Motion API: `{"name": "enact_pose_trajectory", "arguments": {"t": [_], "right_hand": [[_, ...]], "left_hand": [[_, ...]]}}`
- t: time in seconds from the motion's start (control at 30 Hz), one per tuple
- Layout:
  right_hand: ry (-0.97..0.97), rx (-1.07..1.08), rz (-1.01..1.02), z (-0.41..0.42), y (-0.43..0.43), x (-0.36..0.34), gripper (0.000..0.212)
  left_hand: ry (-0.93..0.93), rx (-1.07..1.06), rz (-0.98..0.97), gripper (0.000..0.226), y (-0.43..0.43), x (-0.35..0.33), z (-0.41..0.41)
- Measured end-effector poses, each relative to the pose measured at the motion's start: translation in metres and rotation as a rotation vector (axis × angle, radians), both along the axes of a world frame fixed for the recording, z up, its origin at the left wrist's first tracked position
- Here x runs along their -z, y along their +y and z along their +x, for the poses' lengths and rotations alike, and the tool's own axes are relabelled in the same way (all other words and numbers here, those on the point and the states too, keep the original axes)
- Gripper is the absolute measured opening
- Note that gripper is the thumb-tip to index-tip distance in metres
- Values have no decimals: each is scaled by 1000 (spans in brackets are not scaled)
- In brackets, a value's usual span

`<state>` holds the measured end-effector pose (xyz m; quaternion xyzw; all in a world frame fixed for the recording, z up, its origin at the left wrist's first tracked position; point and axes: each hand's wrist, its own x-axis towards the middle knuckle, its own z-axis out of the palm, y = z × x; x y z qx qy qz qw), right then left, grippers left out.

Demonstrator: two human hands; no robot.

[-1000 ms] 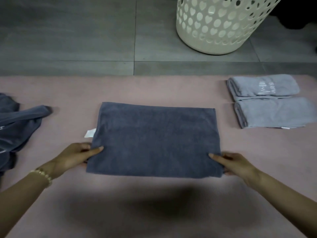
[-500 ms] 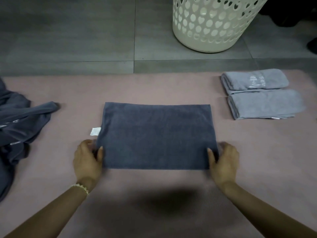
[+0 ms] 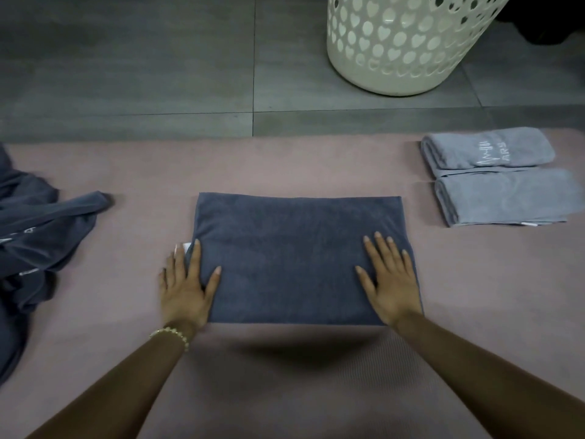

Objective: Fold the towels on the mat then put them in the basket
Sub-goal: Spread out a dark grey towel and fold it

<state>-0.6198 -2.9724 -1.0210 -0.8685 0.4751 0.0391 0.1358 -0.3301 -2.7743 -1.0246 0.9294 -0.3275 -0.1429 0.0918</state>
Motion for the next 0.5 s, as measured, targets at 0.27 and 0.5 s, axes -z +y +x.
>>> {"name": "enact_pose_trajectory", "arguments": {"t": [0.27, 0.5], "right_hand": [[16, 61, 39, -8, -8, -4, 73], [6, 51, 29, -10, -10, -1, 85]], "left_hand": [[103, -79, -266, 80, -6, -15, -1], [451, -388, -161, 46, -29, -33, 30]]}}
